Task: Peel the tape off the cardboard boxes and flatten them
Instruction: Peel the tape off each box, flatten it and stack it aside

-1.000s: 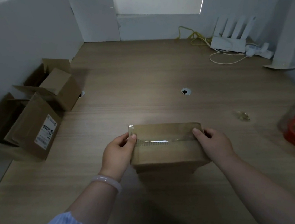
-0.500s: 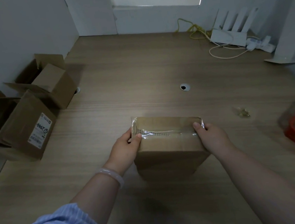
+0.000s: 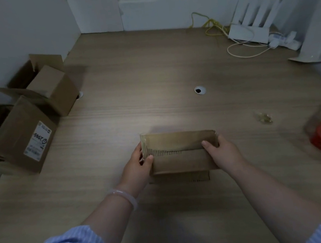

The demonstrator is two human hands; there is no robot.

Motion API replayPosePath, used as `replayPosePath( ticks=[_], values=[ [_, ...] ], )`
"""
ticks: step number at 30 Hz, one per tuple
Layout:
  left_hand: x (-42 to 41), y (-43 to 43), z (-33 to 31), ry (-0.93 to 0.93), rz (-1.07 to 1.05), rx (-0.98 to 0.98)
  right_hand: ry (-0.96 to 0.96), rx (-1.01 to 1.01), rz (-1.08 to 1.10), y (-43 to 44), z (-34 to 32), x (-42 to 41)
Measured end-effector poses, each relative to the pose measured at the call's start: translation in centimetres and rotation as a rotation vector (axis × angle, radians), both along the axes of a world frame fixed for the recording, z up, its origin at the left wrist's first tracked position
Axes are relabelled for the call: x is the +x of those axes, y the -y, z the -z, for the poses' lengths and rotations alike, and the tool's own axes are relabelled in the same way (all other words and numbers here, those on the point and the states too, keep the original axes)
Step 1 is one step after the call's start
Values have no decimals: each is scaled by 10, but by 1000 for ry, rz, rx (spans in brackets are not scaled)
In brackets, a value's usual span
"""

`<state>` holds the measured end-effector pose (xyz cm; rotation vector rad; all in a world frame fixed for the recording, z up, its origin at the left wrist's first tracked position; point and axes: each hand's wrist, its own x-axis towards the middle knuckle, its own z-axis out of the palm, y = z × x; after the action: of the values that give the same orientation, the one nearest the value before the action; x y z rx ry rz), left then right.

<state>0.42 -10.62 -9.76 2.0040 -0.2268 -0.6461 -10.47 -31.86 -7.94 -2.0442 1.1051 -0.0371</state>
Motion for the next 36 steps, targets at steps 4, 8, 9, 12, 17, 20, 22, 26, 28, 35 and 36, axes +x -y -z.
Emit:
replayPosePath(
  ticks=[4,8,9,12,17,20,22,26,28,35,36],
  values=[
    [1,-5,2,21,-11,42,-15,-16,4,-1,1,-4],
    [2,-7,-7,81,-30,104,-63,-30,-22,4,-8,-2],
    [0,-8,-9,84,-36,117,-81,-42,-38,4,-10,-3],
    [-8,-14,-10,80,-21,138,-125,-78,-96,2,-9,-13],
    [-22,-26,-5,74,23,139,-156,-114,-109,-8,2,-32],
    [-18,-28,-2,70,77,217,-212,-82,-146,-5,7,-35],
    [-15,-26,0,78,107,266,-226,-58,-143,-2,10,-33],
    [-8,-18,4,-1,56,219,-171,-55,-68,1,20,-25],
    [-7,-13,5,-27,13,183,-66,-69,-24,-2,26,-24],
    [-18,-6,5,-86,-123,17,162,-788,-423,-20,34,-15],
    [-18,-6,5,-91,-146,1,172,-775,-537,-27,32,-12]
  ],
)
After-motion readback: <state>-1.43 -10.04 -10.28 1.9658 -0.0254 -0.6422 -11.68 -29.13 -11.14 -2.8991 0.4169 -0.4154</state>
